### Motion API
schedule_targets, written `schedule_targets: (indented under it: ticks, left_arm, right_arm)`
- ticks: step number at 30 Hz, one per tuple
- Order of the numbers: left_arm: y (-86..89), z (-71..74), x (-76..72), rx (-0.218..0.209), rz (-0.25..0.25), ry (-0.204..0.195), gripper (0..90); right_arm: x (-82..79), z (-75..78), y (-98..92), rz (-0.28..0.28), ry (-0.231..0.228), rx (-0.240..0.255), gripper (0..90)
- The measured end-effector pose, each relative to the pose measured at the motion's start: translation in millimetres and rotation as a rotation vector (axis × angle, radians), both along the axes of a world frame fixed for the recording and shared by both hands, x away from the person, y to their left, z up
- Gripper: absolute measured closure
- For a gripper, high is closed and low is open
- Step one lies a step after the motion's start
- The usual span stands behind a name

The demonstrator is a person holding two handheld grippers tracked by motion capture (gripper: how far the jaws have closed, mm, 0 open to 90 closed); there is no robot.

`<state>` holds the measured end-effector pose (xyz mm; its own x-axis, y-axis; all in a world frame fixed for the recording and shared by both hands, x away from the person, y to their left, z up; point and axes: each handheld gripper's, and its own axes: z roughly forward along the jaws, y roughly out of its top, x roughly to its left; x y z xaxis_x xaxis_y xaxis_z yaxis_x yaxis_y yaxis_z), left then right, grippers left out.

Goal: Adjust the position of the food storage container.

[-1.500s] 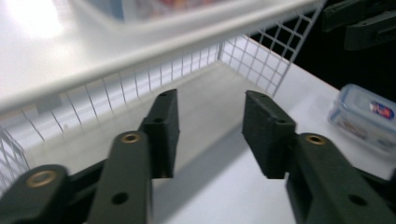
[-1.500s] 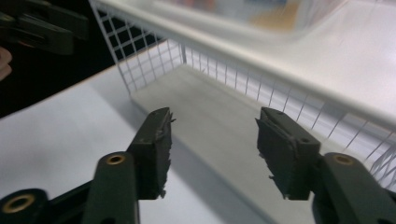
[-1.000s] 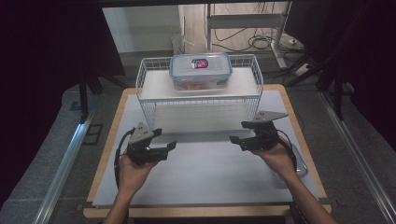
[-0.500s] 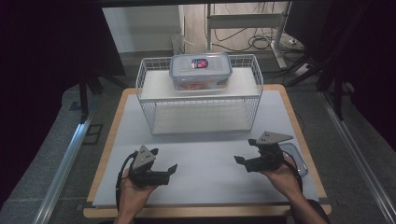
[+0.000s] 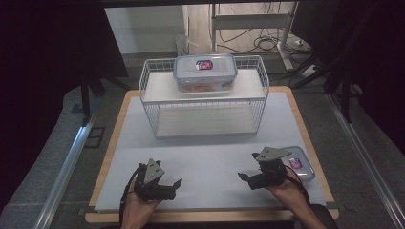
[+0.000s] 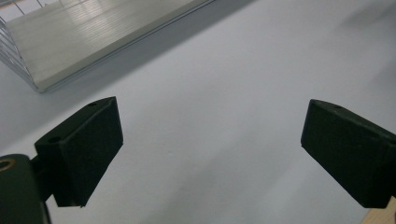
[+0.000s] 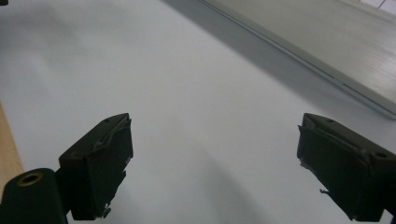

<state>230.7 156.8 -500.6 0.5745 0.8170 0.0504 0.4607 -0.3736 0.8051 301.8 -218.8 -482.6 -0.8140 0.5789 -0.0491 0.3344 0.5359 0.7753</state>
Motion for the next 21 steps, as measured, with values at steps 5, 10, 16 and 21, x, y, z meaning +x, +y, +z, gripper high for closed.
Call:
schedule_targets:
  ticks: [5,10,16,21]
  left_arm:
    - [4.2,1.6,-1.6,-0.005,0.008,-0.016,5.8]
    - [5.4,0.4,-0.3,-0.025,0.012,-0.007,5.7]
    - [2.1,0.8,-1.2,-0.009,0.005,-0.016,5.7]
    - [3.4,-0.1,-0.4,-0.012,0.01,-0.01,5.7]
  right_arm:
    - [3.8,1.7,-5.2,-0.026,-0.001,0.015,10.6]
    - [4.0,5.3,-9.1,-0.049,-0.015,0.013,10.7]
    - [7.8,7.1,-15.4,-0.098,-0.001,-0.002,5.4]
    - [10.6,7.5,-19.3,-0.13,0.003,-0.026,2.6]
